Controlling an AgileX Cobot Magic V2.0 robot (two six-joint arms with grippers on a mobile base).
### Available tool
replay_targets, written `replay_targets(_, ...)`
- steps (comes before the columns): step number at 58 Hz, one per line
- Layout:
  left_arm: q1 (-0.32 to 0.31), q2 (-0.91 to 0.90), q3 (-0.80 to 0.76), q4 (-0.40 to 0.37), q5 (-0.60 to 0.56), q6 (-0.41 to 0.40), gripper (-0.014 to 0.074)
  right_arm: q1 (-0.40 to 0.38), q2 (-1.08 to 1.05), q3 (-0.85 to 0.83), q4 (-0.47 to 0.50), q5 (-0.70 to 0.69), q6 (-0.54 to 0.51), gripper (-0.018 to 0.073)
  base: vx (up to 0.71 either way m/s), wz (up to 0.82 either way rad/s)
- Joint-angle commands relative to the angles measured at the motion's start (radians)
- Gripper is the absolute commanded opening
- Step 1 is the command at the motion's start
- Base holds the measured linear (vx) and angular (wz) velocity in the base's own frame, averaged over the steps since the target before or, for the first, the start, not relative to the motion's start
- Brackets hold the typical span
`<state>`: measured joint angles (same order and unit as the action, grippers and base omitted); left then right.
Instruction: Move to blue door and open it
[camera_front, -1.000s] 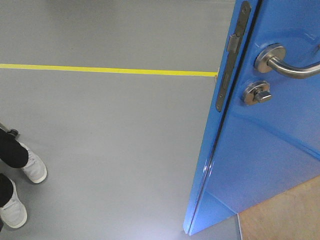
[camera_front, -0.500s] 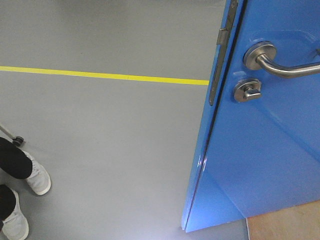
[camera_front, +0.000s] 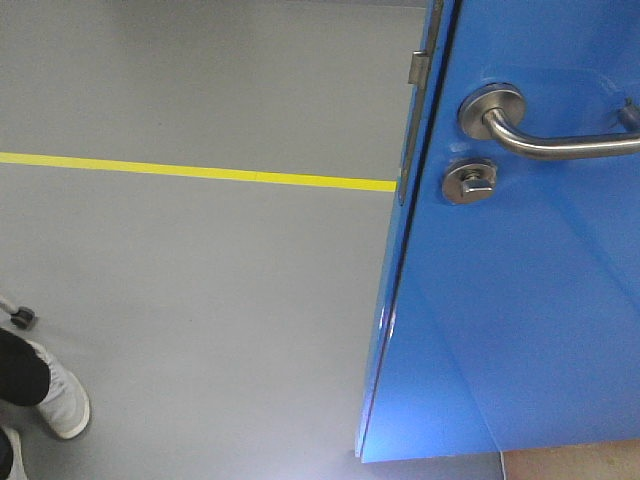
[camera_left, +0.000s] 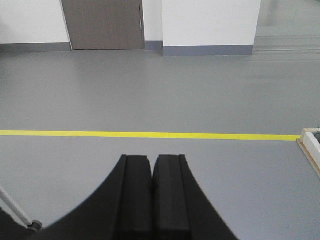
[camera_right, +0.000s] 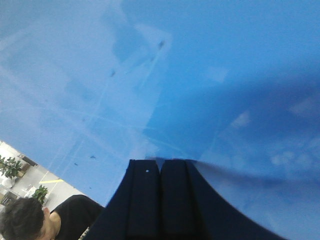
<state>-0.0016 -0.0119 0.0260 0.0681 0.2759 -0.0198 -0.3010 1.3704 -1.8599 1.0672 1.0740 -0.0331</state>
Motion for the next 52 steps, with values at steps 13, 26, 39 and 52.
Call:
replay_targets(13,-0.007,-0.012,-0.026,-0.002,-0.085,-0.007,0.0073,-0.006,-0.008,-0.018,0.001,-0.123,-0.012,0.0012,0.26,-0.06)
replay_targets(26,-0.007,-0.012,-0.026,-0.002,-0.085,-0.007,0.0073,-0.006,-0.008,-0.018,0.001,-0.123,-0.012,0.0012,0.23,-0.06)
replay_targets(39,-0.007,-0.012,-0.026,-0.002,-0.085,-0.007,0.0073,-0.006,-0.008,-0.018,0.001,-0.123,-0.012,0.0012,0.15,-0.07)
replay_targets(52,-0.007,-0.012,-0.026,-0.002,-0.085,-0.007,0.0073,-0.006,-0.008,-0.018,0.001,-0.123,-0.012,0.0012,0.03,-0.06)
